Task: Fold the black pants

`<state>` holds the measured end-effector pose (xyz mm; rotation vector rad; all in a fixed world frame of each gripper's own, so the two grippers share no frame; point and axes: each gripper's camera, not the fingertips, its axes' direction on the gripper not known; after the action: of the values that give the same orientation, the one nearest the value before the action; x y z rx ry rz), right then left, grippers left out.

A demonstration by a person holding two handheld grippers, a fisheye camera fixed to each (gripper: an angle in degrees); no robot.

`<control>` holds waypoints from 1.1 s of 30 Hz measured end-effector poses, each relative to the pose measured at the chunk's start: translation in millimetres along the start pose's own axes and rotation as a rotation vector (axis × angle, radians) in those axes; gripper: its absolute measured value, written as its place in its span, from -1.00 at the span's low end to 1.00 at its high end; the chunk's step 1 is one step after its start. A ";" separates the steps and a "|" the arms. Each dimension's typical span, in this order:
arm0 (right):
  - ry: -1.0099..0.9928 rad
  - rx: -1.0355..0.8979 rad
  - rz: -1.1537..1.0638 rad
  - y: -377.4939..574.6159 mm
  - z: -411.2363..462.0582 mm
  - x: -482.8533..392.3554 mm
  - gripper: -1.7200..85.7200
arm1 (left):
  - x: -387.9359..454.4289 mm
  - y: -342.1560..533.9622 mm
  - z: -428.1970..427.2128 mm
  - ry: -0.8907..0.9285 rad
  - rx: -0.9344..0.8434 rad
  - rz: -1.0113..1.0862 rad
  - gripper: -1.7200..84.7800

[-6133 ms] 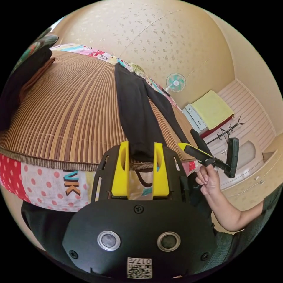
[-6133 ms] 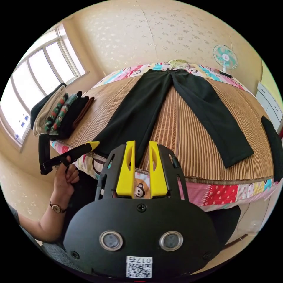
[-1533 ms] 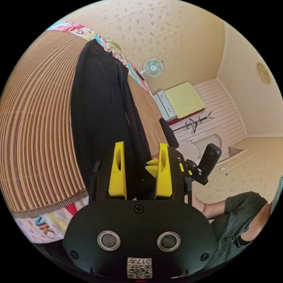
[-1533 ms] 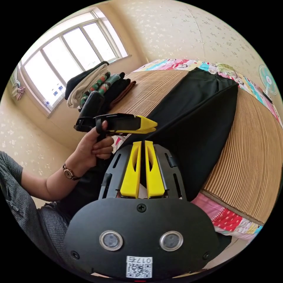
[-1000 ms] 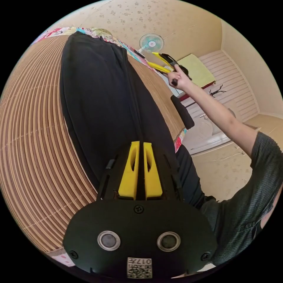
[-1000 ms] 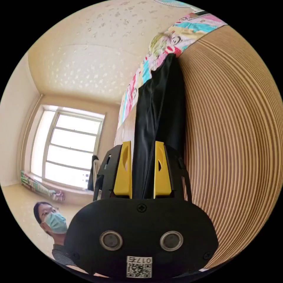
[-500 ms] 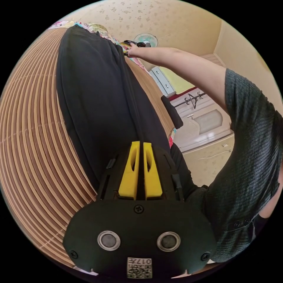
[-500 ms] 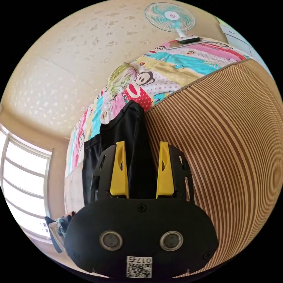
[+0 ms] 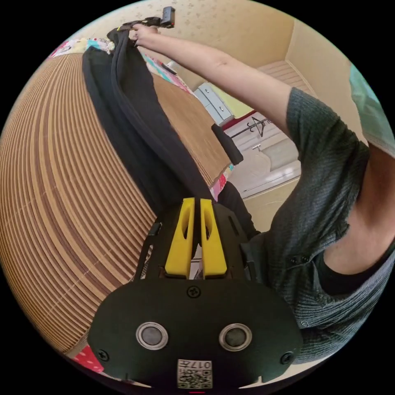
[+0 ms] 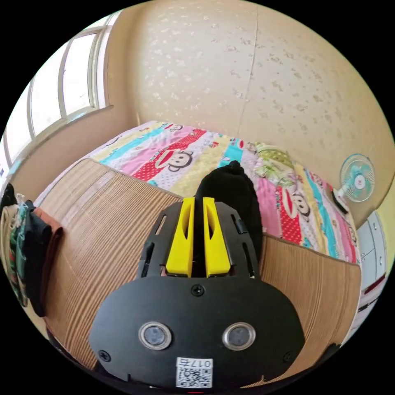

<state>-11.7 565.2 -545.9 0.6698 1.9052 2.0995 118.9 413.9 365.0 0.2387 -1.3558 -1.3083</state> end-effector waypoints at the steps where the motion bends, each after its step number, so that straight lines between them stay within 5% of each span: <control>1: -0.082 -0.099 0.035 -3.0 18.7 -4.3 -0.83 | -15.6 2.1 5.2 -0.002 -0.027 -0.075 -0.91; 5: -0.129 -0.195 0.170 38.7 25.1 3.6 -0.80 | -42.7 6.3 18.6 0.075 -0.090 -0.174 -0.91; 9: -0.215 -0.239 0.074 123.4 -27.5 14.9 -0.78 | -35.6 6.2 18.1 0.048 -0.122 -0.155 -0.91; 15: -0.415 -0.403 0.181 370.4 -188.2 77.3 -0.74 | -32.1 8.2 20.8 0.059 -0.118 -0.164 -0.93; 17: -0.619 -0.484 0.279 471.0 -242.8 93.3 -0.71 | -32.6 10.6 22.1 0.070 -0.109 -0.165 -0.94; 20: -0.696 -0.418 0.411 561.2 -310.3 98.0 -0.70 | -22.6 14.5 23.2 0.028 -0.086 -0.148 -0.95; 29: -0.719 -0.263 0.403 607.2 -380.2 79.6 -0.81 | 14.4 29.9 30.6 -0.151 -0.007 -0.218 -0.95; 33: -0.575 -0.390 0.403 600.8 -381.9 88.1 -0.92 | 34.4 67.1 32.5 -0.201 0.213 -0.351 -0.94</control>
<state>-189.6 192.3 40.5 1.4520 1.0826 2.0825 118.6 428.3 445.8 0.5208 -1.6813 -1.5065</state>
